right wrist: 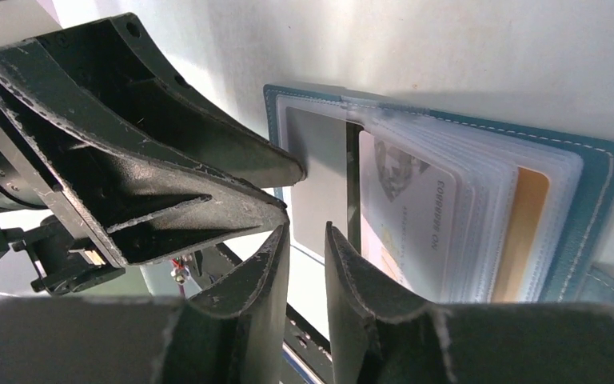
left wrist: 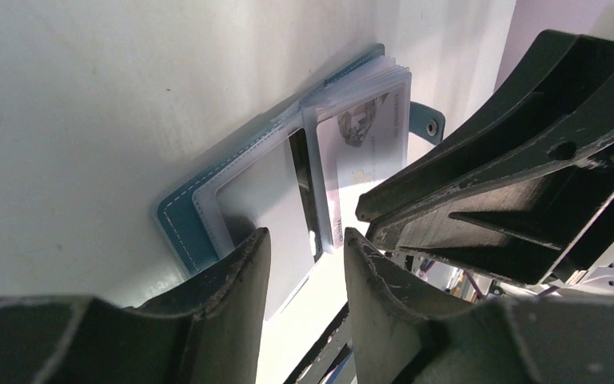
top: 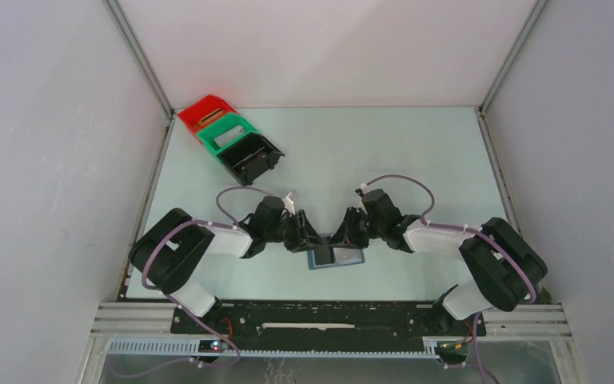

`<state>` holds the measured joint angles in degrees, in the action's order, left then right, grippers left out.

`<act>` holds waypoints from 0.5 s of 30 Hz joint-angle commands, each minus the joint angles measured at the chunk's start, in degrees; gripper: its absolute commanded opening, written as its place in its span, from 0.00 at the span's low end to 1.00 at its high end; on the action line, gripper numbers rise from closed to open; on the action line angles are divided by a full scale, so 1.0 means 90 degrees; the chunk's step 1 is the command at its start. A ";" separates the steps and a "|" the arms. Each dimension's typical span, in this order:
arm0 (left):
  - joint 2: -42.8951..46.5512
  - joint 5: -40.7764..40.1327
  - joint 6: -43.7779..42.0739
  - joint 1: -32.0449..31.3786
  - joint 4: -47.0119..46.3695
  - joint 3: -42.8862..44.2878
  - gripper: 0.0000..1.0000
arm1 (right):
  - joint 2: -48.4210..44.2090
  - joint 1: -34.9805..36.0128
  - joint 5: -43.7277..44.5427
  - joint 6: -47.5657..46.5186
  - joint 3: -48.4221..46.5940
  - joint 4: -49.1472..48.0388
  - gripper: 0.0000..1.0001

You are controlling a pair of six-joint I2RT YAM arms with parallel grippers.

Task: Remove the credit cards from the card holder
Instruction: Remove the credit card from the card holder.

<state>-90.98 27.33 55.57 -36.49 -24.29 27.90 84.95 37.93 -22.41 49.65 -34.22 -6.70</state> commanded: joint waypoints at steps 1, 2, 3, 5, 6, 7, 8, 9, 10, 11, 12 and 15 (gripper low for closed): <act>-0.0250 -0.0132 0.0052 0.0191 -0.0367 -0.0313 0.45 | 0.0159 0.0146 -0.0076 0.0206 -0.0085 -0.0404 0.30; -0.0297 -0.0120 0.0063 0.0222 -0.0426 -0.0355 0.45 | 0.0206 0.0174 -0.0048 0.0206 -0.0114 -0.0392 0.30; -0.0331 -0.0109 0.0065 0.0250 -0.0474 -0.0399 0.45 | 0.0247 0.0195 -0.0027 0.0211 -0.0130 -0.0380 0.30; -0.0382 -0.0098 0.0049 0.0291 -0.0501 -0.0446 0.45 | 0.0329 0.0191 0.0054 0.0236 -0.0134 -0.0341 0.30; -0.0401 -0.0099 0.0033 0.0302 -0.0502 -0.0469 0.45 | 0.0341 0.0176 0.0118 0.0237 -0.0139 -0.0293 0.29; -0.0408 -0.0102 0.0023 0.0308 -0.0500 -0.0480 0.45 | 0.0332 0.0171 0.0210 0.0231 -0.0134 -0.0177 0.29; -0.0416 -0.0104 0.0018 0.0310 -0.0506 -0.0502 0.45 | 0.0308 0.0155 0.0330 0.0209 -0.0134 -0.0070 0.29; -0.0418 -0.0098 0.0010 0.0308 -0.0505 -0.0507 0.45 | 0.0265 0.0143 0.0441 0.0165 -0.0134 0.0057 0.29; -0.0422 -0.0085 0.0000 0.0313 -0.0509 -0.0510 0.45 | 0.0214 0.0128 0.0581 0.0121 -0.0134 0.0186 0.29; -0.0428 -0.0082 -0.0002 0.0314 -0.0507 -0.0519 0.45 | 0.0152 0.0122 0.0700 0.0060 -0.0134 0.0316 0.29; -0.0436 -0.0075 -0.0019 0.0317 -0.0512 -0.0517 0.45 | 0.0093 0.0108 0.0779 -0.0012 -0.0134 0.0425 0.29; -0.0456 -0.0050 -0.0049 0.0314 -0.0496 -0.0504 0.45 | -0.0062 0.0052 0.0878 -0.0149 -0.0134 0.0674 0.28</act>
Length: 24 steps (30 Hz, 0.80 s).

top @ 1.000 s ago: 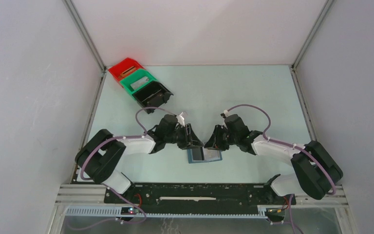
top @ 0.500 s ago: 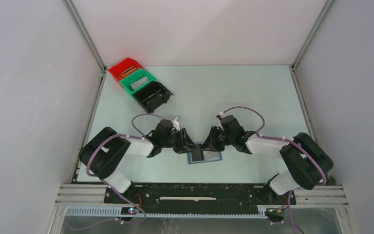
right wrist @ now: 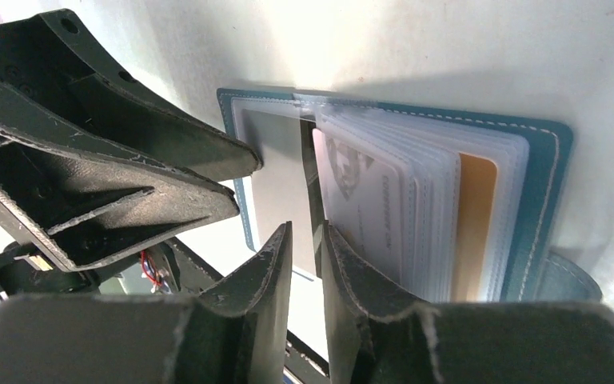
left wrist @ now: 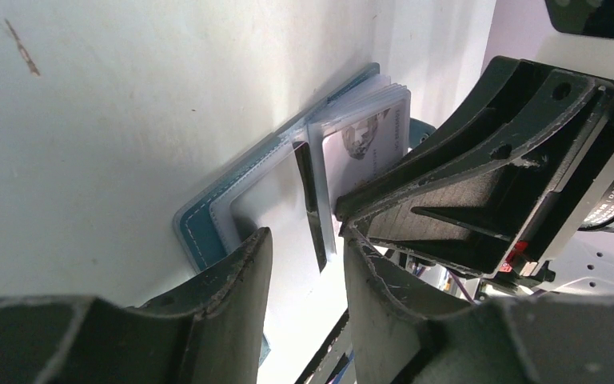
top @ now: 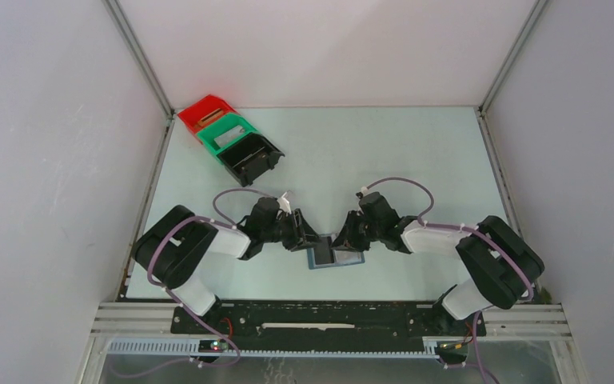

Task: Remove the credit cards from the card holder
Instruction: Remove the credit card from the card holder.

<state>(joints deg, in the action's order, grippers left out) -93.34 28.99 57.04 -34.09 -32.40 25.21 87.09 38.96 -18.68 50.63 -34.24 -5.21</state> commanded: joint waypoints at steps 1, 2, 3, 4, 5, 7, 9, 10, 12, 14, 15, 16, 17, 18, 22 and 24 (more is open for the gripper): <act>-0.0204 -0.0229 -0.0214 0.0048 0.0410 -0.0195 0.45 | -0.0344 -0.0082 0.0459 -0.0293 -0.0130 0.0545 0.28; -0.0205 -0.0209 -0.0223 0.0047 0.0415 -0.0181 0.45 | -0.0400 -0.0099 0.0434 -0.0330 -0.0130 0.0549 0.28; -0.0187 -0.0192 -0.0224 0.0047 0.0410 -0.0168 0.45 | -0.0465 -0.0110 0.0417 -0.0364 -0.0131 0.0550 0.28; -0.0173 -0.0162 -0.0231 0.0047 0.0416 -0.0143 0.45 | -0.0579 -0.0111 0.0402 -0.0378 -0.0131 0.0701 0.28; -0.0133 -0.0134 -0.0241 0.0047 0.0445 -0.0106 0.45 | -0.0691 -0.0110 0.0380 -0.0396 -0.0131 0.0759 0.28; 0.0018 -0.0081 -0.0283 0.0039 0.0560 -0.0017 0.45 | -0.0929 -0.0107 0.0387 -0.0427 -0.0131 0.0820 0.28; 0.0244 -0.0080 -0.0390 0.0021 0.0845 0.0122 0.45 | -0.1123 -0.0155 0.0503 -0.0449 -0.0131 0.0937 0.29; 0.0383 -0.0093 -0.0456 -0.0003 0.1022 0.0219 0.45 | -0.1189 -0.0193 0.0584 -0.0463 -0.0131 0.1006 0.29; 0.0627 -0.0116 -0.0579 -0.0051 0.1371 0.0433 0.45 | -0.1223 -0.0293 0.0696 -0.0509 -0.0131 0.1134 0.29; 0.0826 -0.0102 -0.0637 -0.0125 0.1619 0.0646 0.46 | -0.1171 -0.0418 0.0673 -0.0560 -0.0131 0.1180 0.28; 0.0916 -0.0079 -0.0643 -0.0160 0.1710 0.0755 0.46 | -0.1141 -0.0465 0.0633 -0.0583 -0.0130 0.1171 0.28; 0.0970 -0.0044 -0.0630 -0.0208 0.1760 0.0845 0.46 | -0.1126 -0.0507 0.0606 -0.0597 -0.0131 0.1159 0.28; 0.0995 -0.0013 -0.0607 -0.0262 0.1786 0.0942 0.46 | -0.1122 -0.0531 0.0606 -0.0605 -0.0131 0.1147 0.28; 0.1000 0.0048 -0.0571 -0.0315 0.1795 0.1032 0.46 | -0.1122 -0.0537 0.0610 -0.0606 -0.0131 0.1145 0.28; 0.0806 0.0193 -0.0426 -0.0562 0.1743 0.1331 0.47 | -0.1112 -0.0587 0.0639 -0.0616 -0.0131 0.1158 0.28; 0.0624 0.0182 -0.0331 -0.0641 0.1681 0.1387 0.47 | -0.1080 -0.0598 0.0640 -0.0643 -0.0131 0.1162 0.28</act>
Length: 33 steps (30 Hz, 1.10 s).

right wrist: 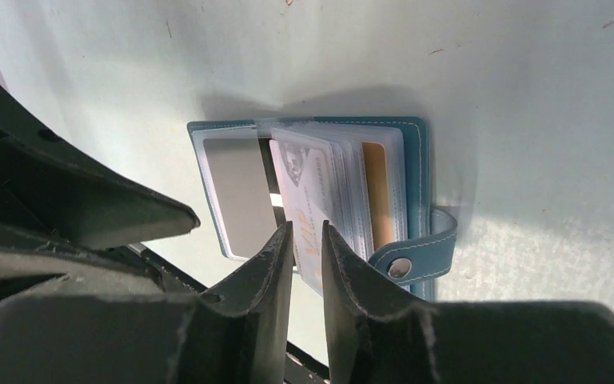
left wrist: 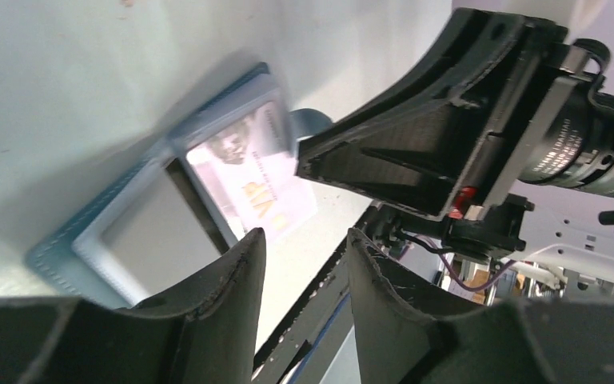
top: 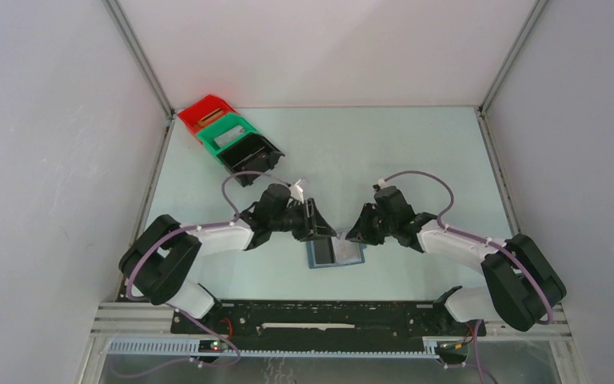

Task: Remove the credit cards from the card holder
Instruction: Remove the credit card from the card holder.

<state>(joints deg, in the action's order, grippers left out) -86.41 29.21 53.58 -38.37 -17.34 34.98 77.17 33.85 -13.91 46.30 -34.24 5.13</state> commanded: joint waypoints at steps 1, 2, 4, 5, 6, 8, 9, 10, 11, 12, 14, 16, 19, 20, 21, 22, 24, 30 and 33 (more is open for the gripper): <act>-0.0241 0.0172 0.0124 -0.0167 -0.0071 0.0289 0.47 | 0.0036 -0.0039 0.0110 -0.0171 -0.0131 0.0014 0.28; -0.0333 0.0189 0.0193 -0.0170 -0.0179 0.0258 0.47 | 0.0055 -0.0040 0.0110 -0.0183 -0.0131 0.0015 0.28; -0.0520 0.0224 0.0310 -0.0171 -0.0395 0.0178 0.48 | 0.0085 -0.0041 0.0110 -0.0208 -0.0131 0.0023 0.28; -0.0641 0.0243 0.0348 -0.0177 -0.0497 0.0147 0.48 | 0.0096 -0.0040 0.0102 -0.0213 -0.0115 0.0003 0.28; -0.0726 0.0278 0.0383 -0.0186 -0.0570 0.0129 0.48 | 0.0106 -0.0044 0.0101 -0.0202 -0.0091 -0.0028 0.28; -0.0903 0.0343 0.0434 -0.0185 -0.0708 0.0092 0.48 | 0.0138 -0.0059 0.0098 -0.0210 -0.0065 -0.0032 0.28; -0.0971 0.0347 0.0465 -0.0189 -0.0774 0.0076 0.48 | 0.0144 -0.0063 0.0109 -0.0208 -0.0055 -0.0046 0.28; -0.1027 0.0353 0.0487 -0.0190 -0.0826 0.0048 0.48 | 0.0146 -0.0068 0.0110 -0.0208 -0.0037 -0.0056 0.28; -0.1078 0.0350 0.0505 -0.0190 -0.0872 0.0033 0.48 | 0.0155 -0.0069 0.0103 -0.0213 -0.0020 -0.0068 0.28; -0.1133 0.0353 0.0510 -0.0190 -0.0913 0.0016 0.48 | 0.0164 -0.0069 0.0101 -0.0213 -0.0015 -0.0071 0.28; -0.1208 0.0323 0.0521 -0.0190 -0.0952 -0.0007 0.48 | 0.0166 -0.0063 0.0109 -0.0213 -0.0007 -0.0053 0.28; -0.1275 0.0295 0.0521 -0.0188 -0.0970 -0.0024 0.48 | 0.0140 -0.0069 0.0143 -0.0221 0.0013 -0.0039 0.28; -0.1373 0.0281 0.0539 -0.0189 -0.1038 -0.0053 0.48 | 0.0056 -0.0079 0.0251 -0.0255 0.0025 0.0051 0.28; -0.1391 0.0272 0.0549 -0.0186 -0.1062 -0.0067 0.48 | 0.0008 -0.0100 0.0318 -0.0277 0.0030 0.0109 0.28; -0.1415 0.0257 0.0557 -0.0183 -0.1082 -0.0076 0.48 | -0.0037 -0.0133 0.0329 -0.0296 0.0046 0.0139 0.28; -0.1425 0.0256 0.0573 -0.0189 -0.1111 -0.0087 0.48 | -0.0075 -0.0178 0.0295 -0.0308 0.0067 0.0136 0.28; -0.1457 0.0243 0.0598 -0.0190 -0.1172 -0.0126 0.48 | -0.0114 -0.0224 0.0204 -0.0376 0.0074 0.0126 0.28; -0.1566 0.0245 0.0642 -0.0188 -0.1283 -0.0170 0.47 | -0.0117 -0.0144 0.0018 -0.0411 0.0075 0.0033 0.28; -0.1603 0.0231 0.0674 -0.0185 -0.1333 -0.0185 0.47 | -0.0152 -0.0088 0.0037 -0.0359 0.0075 -0.0008 0.27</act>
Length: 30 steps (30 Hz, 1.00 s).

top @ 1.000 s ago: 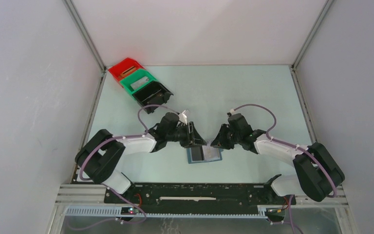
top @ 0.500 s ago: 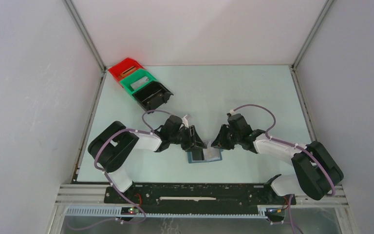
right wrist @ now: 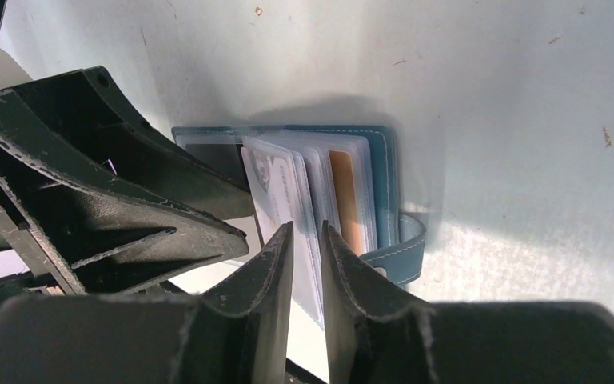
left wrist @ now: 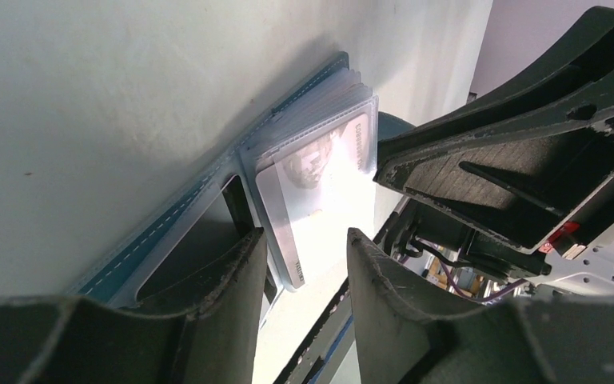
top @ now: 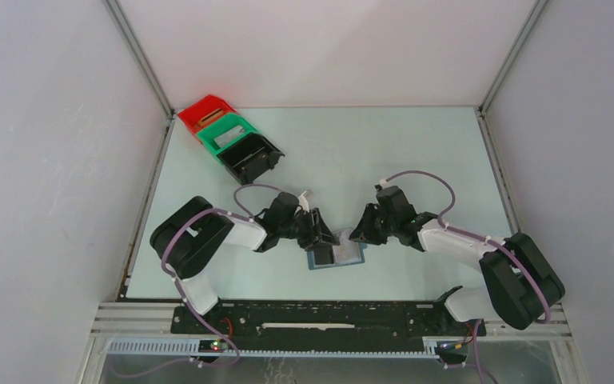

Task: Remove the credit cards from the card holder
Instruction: Remove the credit card from the card holder.

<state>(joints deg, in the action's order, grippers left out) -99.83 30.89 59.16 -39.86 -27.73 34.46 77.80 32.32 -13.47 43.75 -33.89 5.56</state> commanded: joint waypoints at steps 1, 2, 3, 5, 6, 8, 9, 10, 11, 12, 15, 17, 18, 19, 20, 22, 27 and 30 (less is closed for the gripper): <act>-0.0119 0.0044 0.0055 -0.0023 -0.0196 -0.0127 0.47 | -0.0320 0.0116 0.0055 -0.0046 0.0035 -0.0053 0.27; -0.0117 0.0036 0.0058 -0.0018 -0.0193 -0.0136 0.47 | -0.0424 0.0156 0.0123 -0.0038 0.0040 -0.0053 0.27; -0.0109 0.0034 0.0058 -0.0021 -0.0191 -0.0142 0.47 | -0.0531 0.0199 0.0179 -0.0028 0.0042 -0.0077 0.27; -0.0112 0.0029 0.0058 -0.0025 -0.0200 -0.0147 0.47 | -0.0720 0.0278 0.0252 -0.0023 0.0045 -0.0121 0.28; -0.0113 0.0027 0.0058 -0.0022 -0.0193 -0.0152 0.47 | -0.0765 0.0299 0.0236 -0.0012 0.0036 -0.0152 0.29; -0.0128 0.0026 0.0063 -0.0024 -0.0227 -0.0166 0.47 | -0.0762 0.0302 0.0180 0.0000 0.0035 -0.0185 0.29; -0.0136 0.0028 0.0072 -0.0022 -0.0239 -0.0166 0.47 | -0.0712 0.0305 0.0163 0.0002 0.0035 -0.0188 0.29; -0.0143 0.0027 0.0077 -0.0024 -0.0249 -0.0169 0.47 | -0.0651 0.0316 0.0151 0.0002 0.0036 -0.0175 0.29; -0.0142 0.0027 0.0077 -0.0025 -0.0262 -0.0167 0.47 | -0.0591 0.0316 0.0145 0.0007 0.0044 -0.0162 0.29; -0.0145 0.0038 0.0086 -0.0025 -0.0268 -0.0167 0.47 | -0.0536 0.0338 0.0149 0.0003 0.0043 -0.0155 0.29; -0.0133 0.0029 0.0087 -0.0020 -0.0282 -0.0178 0.47 | -0.0404 0.0376 0.0164 0.0008 0.0037 -0.0167 0.29; -0.0134 0.0024 0.0087 -0.0020 -0.0279 -0.0186 0.47 | -0.0324 0.0383 0.0208 0.0017 0.0040 -0.0169 0.29; -0.0133 0.0026 0.0087 -0.0019 -0.0292 -0.0188 0.47 | -0.0288 0.0384 0.0230 0.0015 0.0043 -0.0171 0.28; -0.0137 0.0024 0.0092 -0.0024 -0.0296 -0.0189 0.47 | -0.0246 0.0385 0.0252 0.0008 0.0040 -0.0170 0.28; -0.0132 0.0024 0.0096 -0.0025 -0.0299 -0.0197 0.47 | -0.0217 0.0393 0.0272 0.0012 0.0043 -0.0174 0.28; -0.0123 0.0025 0.0097 -0.0024 -0.0298 -0.0203 0.47 | -0.0163 0.0408 0.0294 -0.0010 0.0042 -0.0170 0.28; -0.0118 0.0037 0.0099 -0.0022 -0.0322 -0.0214 0.47 | -0.0045 0.0440 0.0347 -0.0045 0.0043 -0.0154 0.28; -0.0123 0.0037 0.0107 -0.0015 -0.0321 -0.0206 0.47 | 0.0000 0.0462 0.0354 -0.0046 0.0049 -0.0182 0.28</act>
<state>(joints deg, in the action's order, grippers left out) -100.47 30.94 60.05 -39.86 -29.82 33.69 76.95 35.86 -11.62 43.83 -33.32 4.60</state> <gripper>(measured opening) 0.471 0.282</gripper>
